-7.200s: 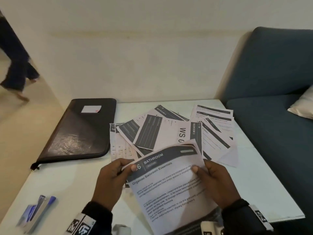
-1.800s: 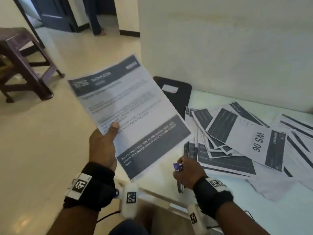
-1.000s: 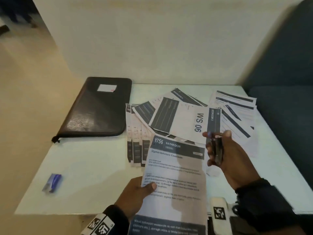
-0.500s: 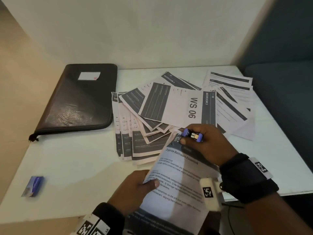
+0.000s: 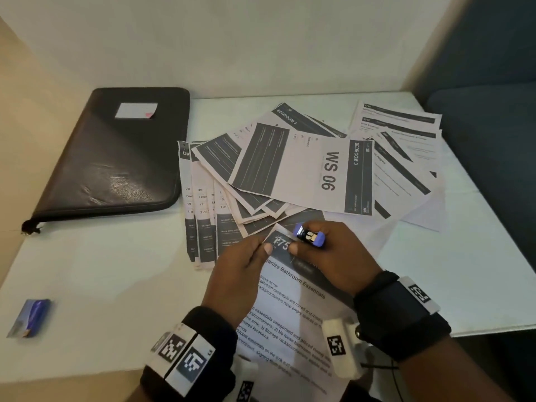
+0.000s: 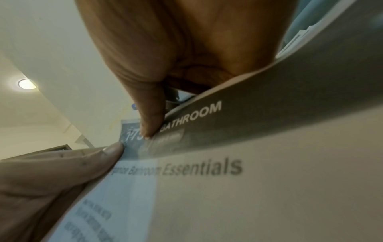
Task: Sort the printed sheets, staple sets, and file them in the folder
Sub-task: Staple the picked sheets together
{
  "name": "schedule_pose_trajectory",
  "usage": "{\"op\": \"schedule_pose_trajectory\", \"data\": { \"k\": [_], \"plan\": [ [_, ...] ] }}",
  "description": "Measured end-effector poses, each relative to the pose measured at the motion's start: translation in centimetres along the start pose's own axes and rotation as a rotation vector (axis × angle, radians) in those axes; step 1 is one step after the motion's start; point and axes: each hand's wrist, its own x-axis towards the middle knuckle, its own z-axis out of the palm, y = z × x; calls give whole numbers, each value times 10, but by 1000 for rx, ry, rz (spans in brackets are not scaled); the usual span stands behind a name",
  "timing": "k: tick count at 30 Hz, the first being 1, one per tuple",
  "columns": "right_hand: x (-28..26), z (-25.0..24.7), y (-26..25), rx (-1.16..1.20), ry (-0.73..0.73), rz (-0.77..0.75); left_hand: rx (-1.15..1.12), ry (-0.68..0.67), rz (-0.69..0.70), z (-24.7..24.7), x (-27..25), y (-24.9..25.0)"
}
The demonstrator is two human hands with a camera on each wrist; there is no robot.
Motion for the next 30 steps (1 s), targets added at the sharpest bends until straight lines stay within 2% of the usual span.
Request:
{"op": "schedule_pose_trajectory", "data": {
  "k": [3,5,8,12,17,22,25,30],
  "plan": [
    [2,6,5,50,113,14,39,18,-30,1,5,-3],
    [4,7,6,50,137,-1,54,12,-46,1,8,-5],
    [4,6,6,28,111,15,38,9,-44,1,9,-4],
    [1,-1,7,140,16,99,-2,-4,-73,3,8,-2],
    [2,-6,13,-30,-85,83,-2,15,-95,1,9,-2],
    [3,-8,10,-134,-50,14,106,63,-67,-1,11,-2],
    [2,-6,9,-212,-55,18,125,60,-59,0,11,-2],
    [3,-10,11,-184,-8,55,133,44,-50,-1,11,-2]
  ]
}}
